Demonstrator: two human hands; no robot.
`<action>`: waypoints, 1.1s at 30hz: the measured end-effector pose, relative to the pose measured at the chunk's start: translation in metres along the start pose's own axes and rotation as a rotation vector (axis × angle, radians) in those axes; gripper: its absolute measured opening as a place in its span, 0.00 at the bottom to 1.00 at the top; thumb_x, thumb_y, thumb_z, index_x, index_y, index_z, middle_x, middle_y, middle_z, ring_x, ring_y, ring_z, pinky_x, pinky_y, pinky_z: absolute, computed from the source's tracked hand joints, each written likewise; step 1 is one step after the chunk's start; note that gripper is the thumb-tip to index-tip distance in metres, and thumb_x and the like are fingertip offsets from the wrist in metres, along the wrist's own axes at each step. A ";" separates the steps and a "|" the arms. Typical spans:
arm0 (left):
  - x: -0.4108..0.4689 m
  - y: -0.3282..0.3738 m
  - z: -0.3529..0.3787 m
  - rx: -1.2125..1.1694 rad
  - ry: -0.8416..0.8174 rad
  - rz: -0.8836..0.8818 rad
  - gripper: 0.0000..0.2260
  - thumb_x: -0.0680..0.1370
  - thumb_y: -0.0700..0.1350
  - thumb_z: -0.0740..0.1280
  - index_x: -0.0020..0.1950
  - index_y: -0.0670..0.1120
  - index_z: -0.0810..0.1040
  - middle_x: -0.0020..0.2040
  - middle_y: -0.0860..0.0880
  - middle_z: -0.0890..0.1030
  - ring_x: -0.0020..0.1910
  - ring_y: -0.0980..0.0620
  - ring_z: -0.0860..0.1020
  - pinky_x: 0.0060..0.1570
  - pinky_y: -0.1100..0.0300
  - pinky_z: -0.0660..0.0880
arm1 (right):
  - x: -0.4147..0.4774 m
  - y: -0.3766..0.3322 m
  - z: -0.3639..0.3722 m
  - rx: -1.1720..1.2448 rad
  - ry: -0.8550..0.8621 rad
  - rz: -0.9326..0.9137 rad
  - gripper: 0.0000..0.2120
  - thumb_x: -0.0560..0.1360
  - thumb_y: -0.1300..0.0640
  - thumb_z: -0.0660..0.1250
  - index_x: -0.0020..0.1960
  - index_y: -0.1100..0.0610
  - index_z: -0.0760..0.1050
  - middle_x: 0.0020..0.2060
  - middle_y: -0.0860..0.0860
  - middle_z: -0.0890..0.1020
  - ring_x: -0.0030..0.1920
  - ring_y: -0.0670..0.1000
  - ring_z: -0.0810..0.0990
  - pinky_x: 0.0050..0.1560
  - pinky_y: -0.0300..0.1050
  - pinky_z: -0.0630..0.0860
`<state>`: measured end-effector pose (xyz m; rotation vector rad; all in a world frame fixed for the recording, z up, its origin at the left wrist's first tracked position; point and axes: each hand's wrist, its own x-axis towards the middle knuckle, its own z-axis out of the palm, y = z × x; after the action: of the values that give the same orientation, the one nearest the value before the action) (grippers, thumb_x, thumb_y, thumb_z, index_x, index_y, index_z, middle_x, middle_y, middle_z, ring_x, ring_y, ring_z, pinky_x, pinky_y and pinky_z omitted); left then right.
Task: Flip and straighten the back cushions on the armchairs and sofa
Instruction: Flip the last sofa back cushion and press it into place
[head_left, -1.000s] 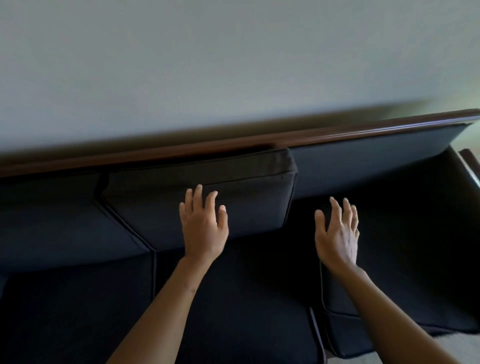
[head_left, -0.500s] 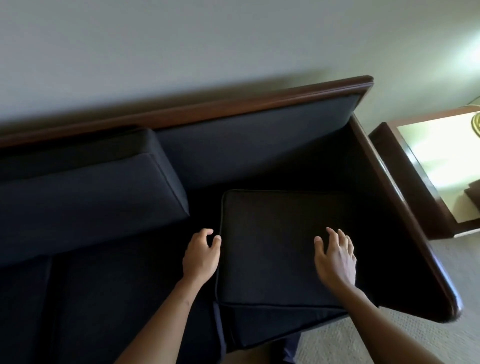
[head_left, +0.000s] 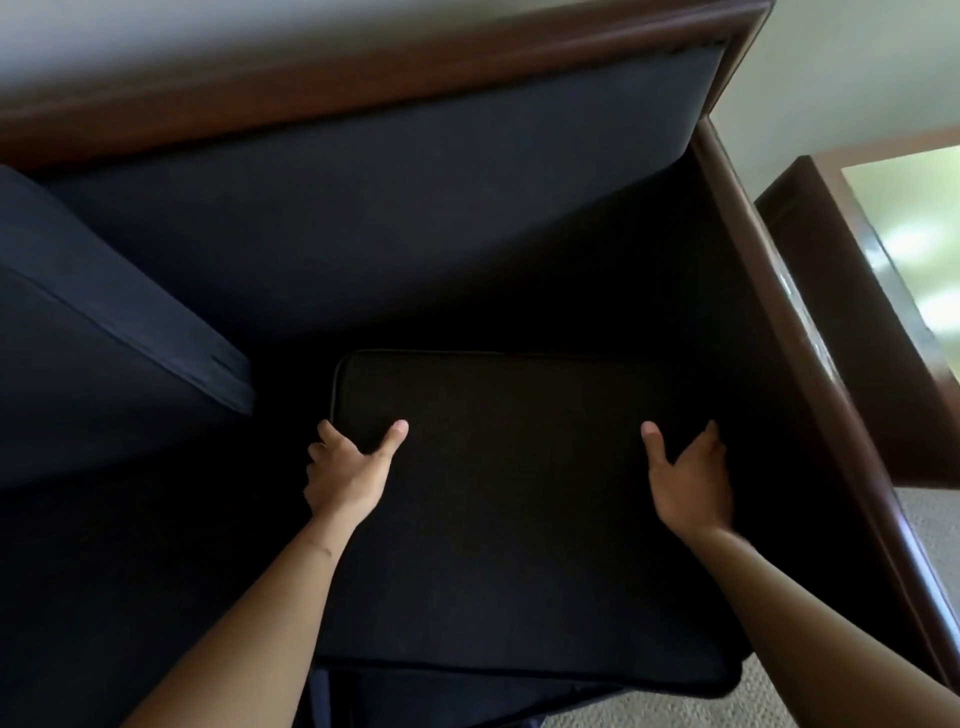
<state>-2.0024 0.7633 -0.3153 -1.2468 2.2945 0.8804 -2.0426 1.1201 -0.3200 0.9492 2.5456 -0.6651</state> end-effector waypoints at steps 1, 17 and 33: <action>0.005 0.003 0.001 -0.001 0.013 -0.021 0.56 0.71 0.77 0.68 0.85 0.43 0.53 0.81 0.37 0.65 0.75 0.31 0.69 0.68 0.38 0.71 | 0.005 -0.001 0.005 -0.023 0.030 0.021 0.46 0.78 0.29 0.57 0.84 0.55 0.47 0.80 0.60 0.63 0.75 0.65 0.69 0.69 0.65 0.71; -0.022 -0.059 -0.042 -0.631 0.145 -0.020 0.43 0.68 0.67 0.79 0.77 0.49 0.73 0.66 0.51 0.79 0.67 0.47 0.77 0.66 0.52 0.73 | -0.047 -0.006 -0.025 0.184 0.126 -0.180 0.46 0.71 0.22 0.61 0.78 0.48 0.56 0.67 0.63 0.77 0.65 0.69 0.77 0.66 0.64 0.71; -0.140 -0.154 -0.201 -0.755 -0.077 0.339 0.49 0.60 0.38 0.88 0.78 0.48 0.70 0.67 0.46 0.81 0.65 0.53 0.81 0.54 0.64 0.82 | -0.204 -0.019 -0.106 0.600 0.097 -0.502 0.54 0.68 0.19 0.61 0.78 0.56 0.55 0.72 0.63 0.71 0.71 0.63 0.73 0.70 0.60 0.71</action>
<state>-1.8049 0.6484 -0.1384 -1.0433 2.2066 2.0053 -1.9248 1.0577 -0.1315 0.4846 2.7364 -1.6255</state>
